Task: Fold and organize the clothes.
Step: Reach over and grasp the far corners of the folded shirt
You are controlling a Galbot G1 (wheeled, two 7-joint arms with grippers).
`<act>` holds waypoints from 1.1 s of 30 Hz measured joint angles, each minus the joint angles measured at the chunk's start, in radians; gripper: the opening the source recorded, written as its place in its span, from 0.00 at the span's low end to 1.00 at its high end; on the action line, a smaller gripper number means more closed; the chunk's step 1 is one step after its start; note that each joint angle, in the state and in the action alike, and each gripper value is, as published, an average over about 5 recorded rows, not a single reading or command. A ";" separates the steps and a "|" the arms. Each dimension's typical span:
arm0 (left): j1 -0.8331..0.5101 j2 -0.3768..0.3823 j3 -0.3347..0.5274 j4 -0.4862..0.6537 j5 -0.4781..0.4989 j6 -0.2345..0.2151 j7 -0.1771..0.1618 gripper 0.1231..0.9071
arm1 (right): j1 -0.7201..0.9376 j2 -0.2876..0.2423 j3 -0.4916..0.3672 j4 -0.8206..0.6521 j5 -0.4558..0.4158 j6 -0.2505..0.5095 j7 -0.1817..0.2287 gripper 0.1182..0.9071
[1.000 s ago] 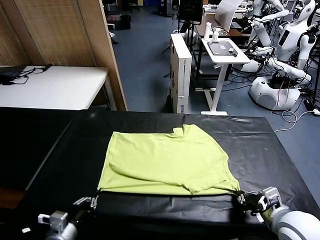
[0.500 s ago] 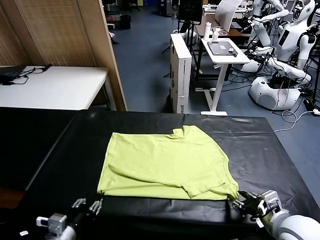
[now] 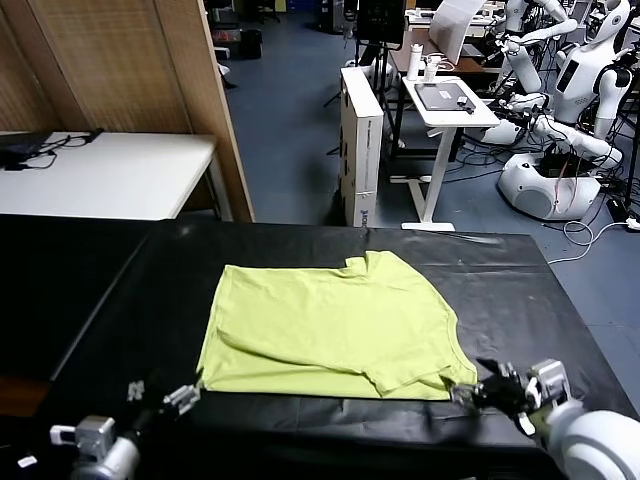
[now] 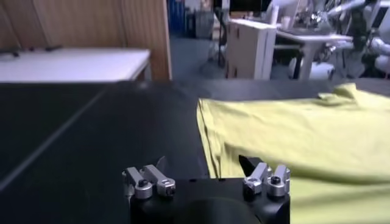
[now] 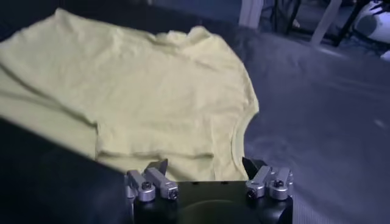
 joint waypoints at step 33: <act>-0.821 0.065 0.383 0.732 -0.107 0.037 0.051 1.00 | 0.469 0.225 -0.347 -0.629 -0.097 0.091 -0.081 1.00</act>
